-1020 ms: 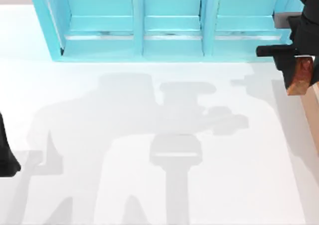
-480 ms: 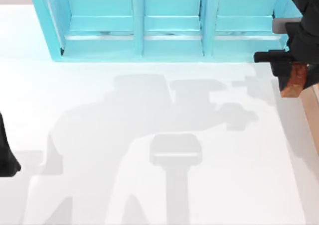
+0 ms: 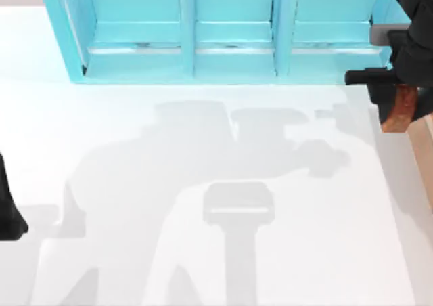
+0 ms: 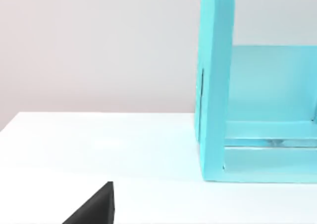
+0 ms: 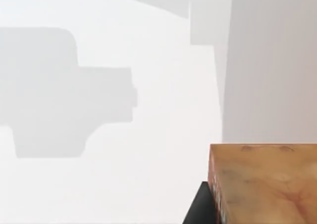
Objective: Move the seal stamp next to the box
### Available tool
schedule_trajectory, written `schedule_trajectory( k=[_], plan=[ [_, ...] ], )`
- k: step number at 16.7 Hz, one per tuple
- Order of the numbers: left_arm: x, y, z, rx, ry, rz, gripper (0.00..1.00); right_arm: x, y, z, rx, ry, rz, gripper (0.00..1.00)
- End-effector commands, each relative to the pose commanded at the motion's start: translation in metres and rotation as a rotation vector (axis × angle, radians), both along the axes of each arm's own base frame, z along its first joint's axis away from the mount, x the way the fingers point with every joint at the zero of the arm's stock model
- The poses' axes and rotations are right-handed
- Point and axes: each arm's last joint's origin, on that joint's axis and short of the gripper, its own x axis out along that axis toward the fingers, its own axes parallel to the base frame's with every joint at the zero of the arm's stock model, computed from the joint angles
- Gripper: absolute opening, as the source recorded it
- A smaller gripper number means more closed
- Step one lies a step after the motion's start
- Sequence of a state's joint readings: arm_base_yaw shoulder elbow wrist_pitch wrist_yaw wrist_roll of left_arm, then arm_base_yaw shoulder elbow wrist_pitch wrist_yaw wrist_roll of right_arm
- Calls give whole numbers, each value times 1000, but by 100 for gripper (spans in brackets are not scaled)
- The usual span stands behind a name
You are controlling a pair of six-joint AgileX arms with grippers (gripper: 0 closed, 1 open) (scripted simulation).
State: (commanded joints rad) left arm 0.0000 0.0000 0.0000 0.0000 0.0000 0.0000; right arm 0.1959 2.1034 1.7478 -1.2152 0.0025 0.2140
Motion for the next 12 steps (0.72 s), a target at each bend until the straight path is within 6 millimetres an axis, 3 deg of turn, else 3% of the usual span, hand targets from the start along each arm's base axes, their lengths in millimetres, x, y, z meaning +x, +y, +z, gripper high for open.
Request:
schedule_trajectory(
  k=[8, 12],
  plan=[
    [0, 0, 0, 0, 0, 0, 100, 0, 0, 0, 0, 0, 0, 98],
    [0, 0, 0, 0, 0, 0, 100, 0, 0, 0, 0, 0, 0, 100]
  ],
)
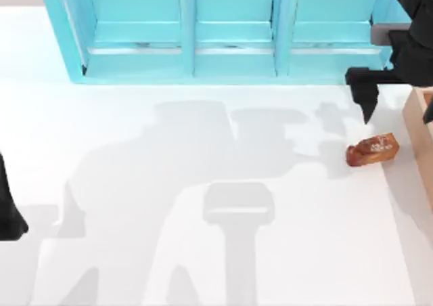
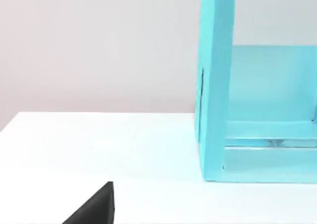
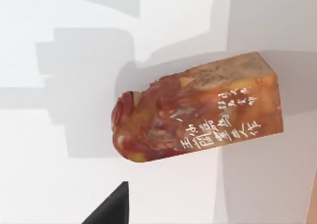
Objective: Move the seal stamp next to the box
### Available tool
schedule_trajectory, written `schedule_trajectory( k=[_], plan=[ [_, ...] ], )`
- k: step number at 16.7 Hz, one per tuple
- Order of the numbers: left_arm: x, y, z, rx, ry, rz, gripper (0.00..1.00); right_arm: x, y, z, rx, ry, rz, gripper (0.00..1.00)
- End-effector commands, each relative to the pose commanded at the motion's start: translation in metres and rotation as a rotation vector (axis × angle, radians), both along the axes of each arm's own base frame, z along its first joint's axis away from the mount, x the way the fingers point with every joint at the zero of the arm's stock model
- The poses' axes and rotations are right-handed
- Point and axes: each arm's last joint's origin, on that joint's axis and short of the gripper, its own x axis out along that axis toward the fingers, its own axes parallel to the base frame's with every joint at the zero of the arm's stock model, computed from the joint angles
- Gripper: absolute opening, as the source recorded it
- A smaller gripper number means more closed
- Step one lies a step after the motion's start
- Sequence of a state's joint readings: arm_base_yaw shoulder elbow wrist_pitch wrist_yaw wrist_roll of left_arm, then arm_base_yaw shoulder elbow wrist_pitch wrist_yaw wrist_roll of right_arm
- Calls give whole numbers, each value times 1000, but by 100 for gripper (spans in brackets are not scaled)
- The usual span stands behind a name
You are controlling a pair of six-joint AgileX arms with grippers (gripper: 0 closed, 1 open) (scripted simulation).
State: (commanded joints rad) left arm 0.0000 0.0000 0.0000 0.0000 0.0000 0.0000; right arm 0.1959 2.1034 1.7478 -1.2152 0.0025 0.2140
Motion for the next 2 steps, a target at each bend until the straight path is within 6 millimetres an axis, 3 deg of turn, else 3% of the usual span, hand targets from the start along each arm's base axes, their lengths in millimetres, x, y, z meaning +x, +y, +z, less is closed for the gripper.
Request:
schedule_trajectory(
  k=[2],
  plan=[
    [0, 0, 0, 0, 0, 0, 100, 0, 0, 0, 0, 0, 0, 100]
  ],
)
